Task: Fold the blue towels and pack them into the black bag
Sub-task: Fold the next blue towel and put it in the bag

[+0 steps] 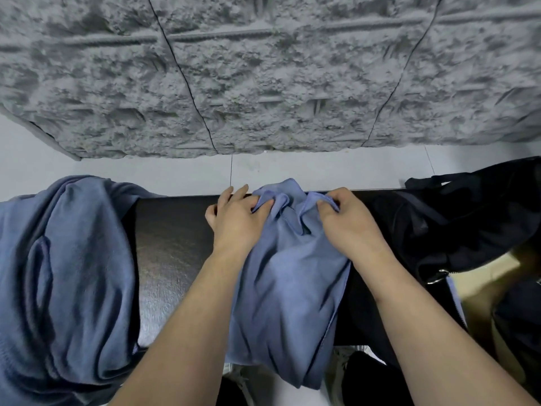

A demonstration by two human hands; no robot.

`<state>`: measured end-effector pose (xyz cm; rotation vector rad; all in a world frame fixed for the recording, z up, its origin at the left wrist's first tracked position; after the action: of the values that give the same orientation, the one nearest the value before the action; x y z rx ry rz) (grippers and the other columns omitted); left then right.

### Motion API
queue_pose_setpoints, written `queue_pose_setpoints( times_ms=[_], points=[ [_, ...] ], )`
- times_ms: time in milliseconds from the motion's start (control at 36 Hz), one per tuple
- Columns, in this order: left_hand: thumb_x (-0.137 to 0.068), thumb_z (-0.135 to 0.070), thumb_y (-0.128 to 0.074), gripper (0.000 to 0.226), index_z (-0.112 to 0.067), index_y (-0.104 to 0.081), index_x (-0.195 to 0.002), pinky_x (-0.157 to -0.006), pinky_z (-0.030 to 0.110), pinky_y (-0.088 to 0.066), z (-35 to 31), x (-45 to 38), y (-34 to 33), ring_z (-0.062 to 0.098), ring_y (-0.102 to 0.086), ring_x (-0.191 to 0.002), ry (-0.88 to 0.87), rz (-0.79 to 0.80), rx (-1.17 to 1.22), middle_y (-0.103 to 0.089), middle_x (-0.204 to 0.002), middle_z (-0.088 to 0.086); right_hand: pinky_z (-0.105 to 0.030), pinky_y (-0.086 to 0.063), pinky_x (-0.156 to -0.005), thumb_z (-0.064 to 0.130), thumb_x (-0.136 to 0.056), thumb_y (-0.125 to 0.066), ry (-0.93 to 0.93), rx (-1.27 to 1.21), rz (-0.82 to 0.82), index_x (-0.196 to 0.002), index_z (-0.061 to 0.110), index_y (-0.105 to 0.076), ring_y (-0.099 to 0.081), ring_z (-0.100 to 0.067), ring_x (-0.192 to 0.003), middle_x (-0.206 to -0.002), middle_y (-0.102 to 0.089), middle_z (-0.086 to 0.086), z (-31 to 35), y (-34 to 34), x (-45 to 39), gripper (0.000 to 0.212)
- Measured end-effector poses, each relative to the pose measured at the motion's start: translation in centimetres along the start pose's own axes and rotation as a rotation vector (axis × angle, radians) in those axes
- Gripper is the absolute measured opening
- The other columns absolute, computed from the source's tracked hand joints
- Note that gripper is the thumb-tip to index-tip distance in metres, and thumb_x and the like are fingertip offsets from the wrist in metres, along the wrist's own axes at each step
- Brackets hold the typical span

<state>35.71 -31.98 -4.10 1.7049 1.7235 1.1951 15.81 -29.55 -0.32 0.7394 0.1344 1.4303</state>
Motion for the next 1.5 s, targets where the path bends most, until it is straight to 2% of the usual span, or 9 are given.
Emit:
queue_pose_setpoints(
  times_ms=[139,250,417,667,806,944,1139,1306,1500],
  points=[
    [-0.096,-0.045,-0.051,0.034,-0.035,-0.068,-0.068,-0.113,0.045,-0.010,-1.0,-0.2,-0.4,0.009,-0.039,-0.132,-0.078,-0.040,0.020,-0.062,-0.107,-0.024,-0.032,-0.043,-0.067,0.023,-0.098,-0.050,0.010,0.051,0.035,-0.098,0.013,-0.055,-0.053,-0.015,-0.071,-0.079,-0.058,0.002,0.4,0.0,0.0,0.011],
    [-0.093,-0.023,-0.055,0.041,-0.025,-0.048,-0.053,-0.089,0.044,-0.044,-1.1,0.1,0.0,0.010,-0.052,-0.072,-0.155,-0.133,0.166,-0.054,-0.064,-0.010,-0.031,-0.042,-0.066,0.022,-0.097,-0.050,0.029,0.060,0.029,-0.096,0.015,-0.054,-0.056,-0.019,-0.075,-0.079,-0.059,0.003,0.6,0.1,0.3,0.008],
    [-0.089,-0.014,-0.062,0.016,-0.012,-0.069,-0.074,-0.066,0.009,-0.042,-2.7,1.9,1.3,-0.003,-0.058,-0.080,-0.159,-0.107,0.437,-0.064,-0.086,-0.008,-0.035,-0.045,-0.067,0.024,-0.096,-0.050,0.101,0.089,0.005,-0.089,0.022,-0.049,-0.057,-0.019,-0.074,-0.077,-0.059,0.005,1.3,0.5,0.6,0.007],
    [-0.092,-0.005,-0.065,0.018,-0.017,-0.078,-0.095,-0.079,0.010,-0.042,-5.5,4.3,4.0,-0.003,-0.060,-0.093,-0.561,0.075,0.395,-0.063,-0.103,-0.014,-0.035,-0.050,-0.070,0.019,-0.096,-0.045,0.215,-0.097,0.068,-0.127,0.051,-0.045,-0.057,-0.015,-0.068,-0.075,-0.062,0.006,3.5,0.0,1.2,0.044],
    [-0.090,-0.007,-0.068,0.017,-0.012,-0.078,-0.102,-0.082,0.008,-0.042,-5.3,4.8,4.2,-0.008,-0.060,-0.097,-0.689,0.103,0.288,-0.061,-0.107,-0.022,-0.006,-0.040,-0.057,0.013,-0.096,-0.047,0.203,-0.112,0.183,-0.142,0.056,-0.031,-0.054,0.005,-0.053,-0.049,-0.054,0.019,3.9,-0.1,1.4,0.065],
    [-0.089,-0.016,-0.065,0.018,-0.009,-0.078,-0.099,-0.087,0.013,-0.047,-5.7,5.2,4.4,-0.009,-0.059,-0.101,-0.771,0.095,0.250,-0.061,-0.106,-0.023,-0.005,-0.040,-0.055,0.006,-0.093,-0.051,0.169,-0.175,0.173,-0.090,0.025,-0.062,-0.057,0.002,-0.062,-0.061,-0.061,0.017,4.3,-0.5,1.3,0.022],
    [-0.083,0.005,-0.066,0.021,-0.010,-0.078,-0.091,-0.084,0.028,-0.048,-6.5,5.7,4.5,0.009,-0.062,-0.092,-0.888,0.146,0.133,-0.068,-0.099,-0.009,-0.007,-0.036,-0.048,0.006,-0.093,-0.047,0.186,-0.179,0.291,-0.127,0.048,-0.045,-0.049,0.003,-0.041,-0.042,-0.051,0.017,4.8,-0.5,1.9,0.054],
    [-0.091,-0.020,-0.058,0.022,-0.012,-0.079,-0.091,-0.117,0.031,-0.028,-5.5,5.5,4.3,0.004,-0.056,-0.119,-0.883,0.111,0.156,-0.069,-0.103,-0.010,-0.018,-0.045,-0.059,0.017,-0.092,-0.050,0.215,-0.052,0.322,-0.096,0.033,-0.057,-0.053,-0.005,-0.051,-0.072,-0.066,-0.001,4.4,-1.5,2.0,0.018],
    [-0.090,-0.006,-0.065,0.020,-0.019,-0.078,-0.098,-0.083,0.015,-0.047,-5.1,5.3,5.3,0.001,-0.064,-0.096,-0.706,0.124,0.354,-0.065,-0.104,-0.018,-0.018,-0.038,-0.053,0.022,-0.092,-0.054,0.167,-0.082,0.144,-0.096,0.023,-0.048,-0.049,0.000,-0.053,-0.064,-0.057,0.008,3.8,-0.7,0.9,0.007]
  ],
)
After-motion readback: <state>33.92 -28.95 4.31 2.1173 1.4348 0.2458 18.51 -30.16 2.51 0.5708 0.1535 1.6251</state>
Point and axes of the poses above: each hand's wrist, its own x-axis away from the middle knuckle, its own y-axis out of the back of the hand, z = x × y, the point moved 6 cm from there along -x, towards the middle knuckle
